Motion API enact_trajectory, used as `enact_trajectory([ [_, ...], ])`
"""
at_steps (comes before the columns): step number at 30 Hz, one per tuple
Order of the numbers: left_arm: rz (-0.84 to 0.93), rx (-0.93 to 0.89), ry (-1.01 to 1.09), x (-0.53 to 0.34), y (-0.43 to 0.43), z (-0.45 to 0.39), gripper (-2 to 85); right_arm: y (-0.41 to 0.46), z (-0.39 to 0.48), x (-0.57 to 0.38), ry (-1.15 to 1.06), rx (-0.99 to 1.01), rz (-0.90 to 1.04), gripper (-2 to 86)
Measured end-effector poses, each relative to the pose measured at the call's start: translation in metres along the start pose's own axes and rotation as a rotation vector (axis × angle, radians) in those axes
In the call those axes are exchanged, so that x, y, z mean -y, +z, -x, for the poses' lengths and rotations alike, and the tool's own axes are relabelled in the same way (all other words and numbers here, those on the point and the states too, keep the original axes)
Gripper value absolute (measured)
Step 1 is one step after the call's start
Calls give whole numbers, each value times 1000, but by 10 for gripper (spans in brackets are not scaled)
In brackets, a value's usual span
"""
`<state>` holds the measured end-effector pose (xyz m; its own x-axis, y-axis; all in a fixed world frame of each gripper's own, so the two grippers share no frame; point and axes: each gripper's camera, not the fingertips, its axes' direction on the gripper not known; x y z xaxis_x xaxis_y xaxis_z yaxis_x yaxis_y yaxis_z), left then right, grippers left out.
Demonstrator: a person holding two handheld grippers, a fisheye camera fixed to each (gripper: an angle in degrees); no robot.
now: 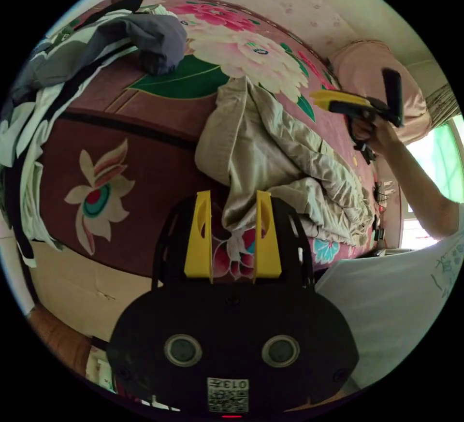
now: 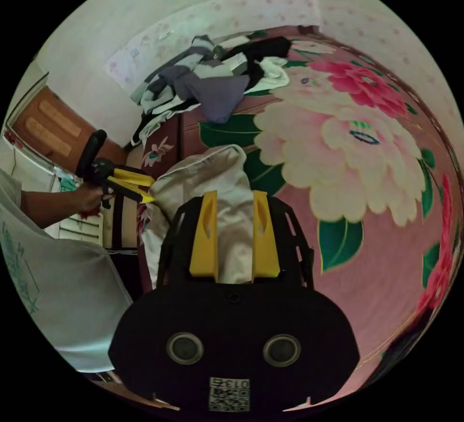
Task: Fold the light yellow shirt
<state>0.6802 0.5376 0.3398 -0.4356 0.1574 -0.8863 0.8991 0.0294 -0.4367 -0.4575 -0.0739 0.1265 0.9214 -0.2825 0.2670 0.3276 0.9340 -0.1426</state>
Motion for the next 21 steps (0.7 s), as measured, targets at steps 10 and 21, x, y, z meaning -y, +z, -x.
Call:
enact_trajectory([
  [10,25,-88,-49,4,3,55,52,123,-13,130,-153,49,485,102],
  [21,-38,-395,129,-14,-63,32,1,34,10,91,-349,2,328,44],
])
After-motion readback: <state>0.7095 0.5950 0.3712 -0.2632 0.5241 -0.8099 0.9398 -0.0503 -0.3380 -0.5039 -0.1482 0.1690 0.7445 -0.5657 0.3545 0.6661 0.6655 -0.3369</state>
